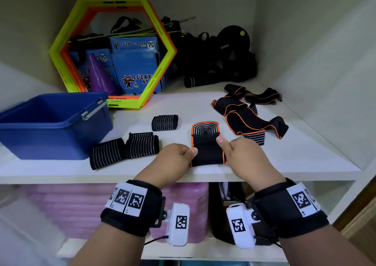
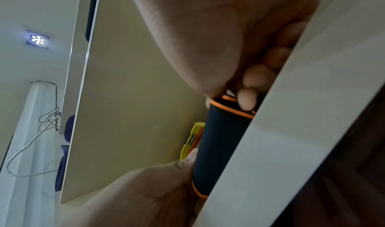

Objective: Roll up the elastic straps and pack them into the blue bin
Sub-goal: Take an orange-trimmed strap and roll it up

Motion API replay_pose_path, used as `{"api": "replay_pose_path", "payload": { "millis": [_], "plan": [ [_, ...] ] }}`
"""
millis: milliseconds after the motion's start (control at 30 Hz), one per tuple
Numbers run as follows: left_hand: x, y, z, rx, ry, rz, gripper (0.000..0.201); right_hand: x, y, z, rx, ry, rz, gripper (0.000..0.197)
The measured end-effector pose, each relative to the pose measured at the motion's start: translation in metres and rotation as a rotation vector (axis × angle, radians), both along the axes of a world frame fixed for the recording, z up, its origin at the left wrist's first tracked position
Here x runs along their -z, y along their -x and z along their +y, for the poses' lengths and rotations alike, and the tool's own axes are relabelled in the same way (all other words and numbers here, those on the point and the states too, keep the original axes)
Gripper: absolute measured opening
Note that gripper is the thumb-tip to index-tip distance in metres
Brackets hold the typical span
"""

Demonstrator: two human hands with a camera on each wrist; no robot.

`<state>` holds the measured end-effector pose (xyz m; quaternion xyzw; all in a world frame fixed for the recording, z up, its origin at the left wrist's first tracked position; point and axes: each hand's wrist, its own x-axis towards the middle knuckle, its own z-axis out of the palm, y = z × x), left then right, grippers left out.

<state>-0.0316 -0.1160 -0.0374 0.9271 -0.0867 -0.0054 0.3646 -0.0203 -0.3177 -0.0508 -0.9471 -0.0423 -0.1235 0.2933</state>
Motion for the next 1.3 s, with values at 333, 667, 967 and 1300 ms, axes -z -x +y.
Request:
{"api": "replay_pose_path", "payload": {
  "millis": [333, 667, 967, 1300],
  "plan": [
    [-0.002, 0.003, -0.010, -0.068, -0.022, -0.040, 0.053, -0.009, 0.016, -0.005, -0.045, -0.057, 0.075, 0.062],
    [0.003, 0.007, -0.011, -0.123, 0.105, -0.140, 0.032, -0.015, 0.016, 0.005, -0.014, -0.322, -0.013, 0.023],
    [0.008, 0.001, -0.004, -0.173, 0.184, -0.183, 0.014, -0.013, 0.019, 0.010, 0.002, -0.314, -0.047, 0.013],
    [0.006, 0.007, 0.010, -0.272, 0.093, -0.260, 0.014, -0.011, 0.007, 0.028, -0.022, -0.322, -0.004, 0.023]
  ]
}}
